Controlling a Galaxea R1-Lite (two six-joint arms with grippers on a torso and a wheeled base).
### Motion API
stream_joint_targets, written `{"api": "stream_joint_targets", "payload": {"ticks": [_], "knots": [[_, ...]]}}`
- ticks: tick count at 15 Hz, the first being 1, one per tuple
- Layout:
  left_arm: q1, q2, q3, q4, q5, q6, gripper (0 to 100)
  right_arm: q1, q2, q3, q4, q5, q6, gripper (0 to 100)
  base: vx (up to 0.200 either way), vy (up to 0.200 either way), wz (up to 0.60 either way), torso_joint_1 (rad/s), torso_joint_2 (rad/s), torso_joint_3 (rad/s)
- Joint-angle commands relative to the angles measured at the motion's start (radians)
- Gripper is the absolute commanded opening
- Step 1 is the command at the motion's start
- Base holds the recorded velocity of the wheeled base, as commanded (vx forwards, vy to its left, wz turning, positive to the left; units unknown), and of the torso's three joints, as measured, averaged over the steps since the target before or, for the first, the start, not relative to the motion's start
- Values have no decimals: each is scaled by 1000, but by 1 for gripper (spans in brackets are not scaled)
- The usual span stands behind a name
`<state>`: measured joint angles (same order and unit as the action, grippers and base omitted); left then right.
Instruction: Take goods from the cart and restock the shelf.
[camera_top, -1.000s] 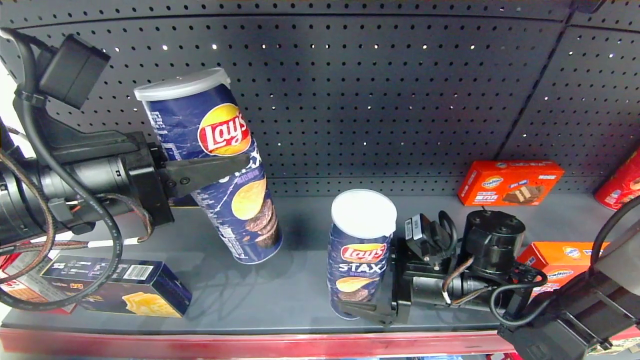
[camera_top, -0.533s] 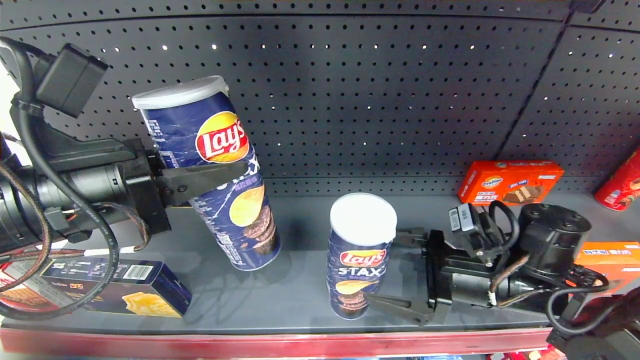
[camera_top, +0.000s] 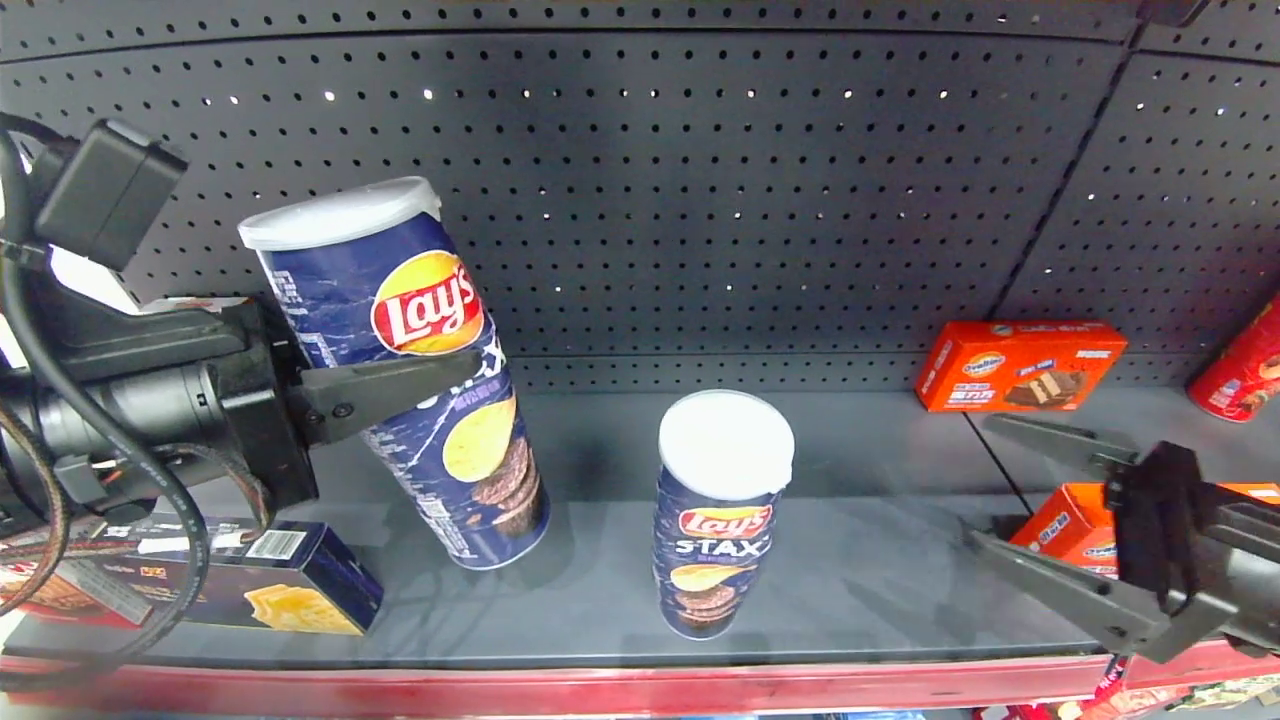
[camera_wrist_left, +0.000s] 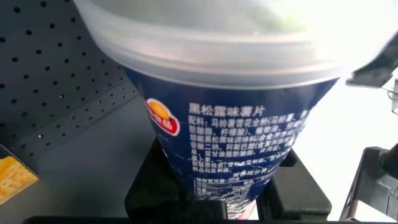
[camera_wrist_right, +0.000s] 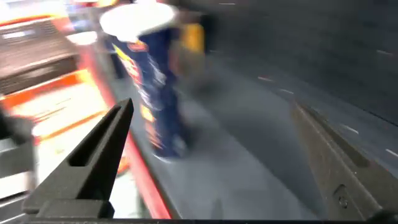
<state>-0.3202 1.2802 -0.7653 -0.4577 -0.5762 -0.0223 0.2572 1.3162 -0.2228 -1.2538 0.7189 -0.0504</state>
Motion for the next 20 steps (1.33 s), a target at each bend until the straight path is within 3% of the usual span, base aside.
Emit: {"api": "stream_joint_targets", "payload": {"ticks": [1, 3, 5, 6, 9, 10, 12, 15, 17, 20], "knots": [[3, -30, 23, -1, 13, -1, 0, -168, -173, 135, 1, -32, 14, 100, 0, 0, 0, 0, 0, 0], [9, -33, 23, -4, 22, -1, 0, -239, -252, 214, 21, -138, 14, 100, 0, 0, 0, 0, 0, 0], [1, -36, 26, -4, 16, 1, 0, -251, -322, 223, 120, -279, 11, 100, 0, 0, 0, 0, 0, 0], [0, -38, 23, -6, 16, 1, 0, -254, -396, 223, 246, -371, 11, 100, 0, 0, 0, 0, 0, 0], [3, -38, 24, -3, 21, 7, 0, -256, -630, 223, 562, -516, 9, 100, 0, 0, 0, 0, 0, 0], [1, -38, 24, -3, 21, 13, 0, -268, -795, 223, 746, -605, 17, 100, 0, 0, 0, 0, 0, 0], [0, -39, 32, -3, 19, 15, 0, -293, -1042, 223, 972, -734, 70, 100, 0, 0, 0, 0, 0, 0], [-2, -41, 47, -4, 13, 18, 0, -293, -1238, 223, 1182, -863, 75, 100, 0, 0, 0, 0, 0, 0], [-5, -41, 54, -4, 13, 18, 0, -291, -1236, 223, 1179, -897, 72, 100, 0, 0, 0, 0, 0, 0], [-34, -48, 60, -4, 6, 16, 0, -242, -1279, 221, 1197, -779, 15, 100, 0, 0, 0, 0, 0, 0]]}}
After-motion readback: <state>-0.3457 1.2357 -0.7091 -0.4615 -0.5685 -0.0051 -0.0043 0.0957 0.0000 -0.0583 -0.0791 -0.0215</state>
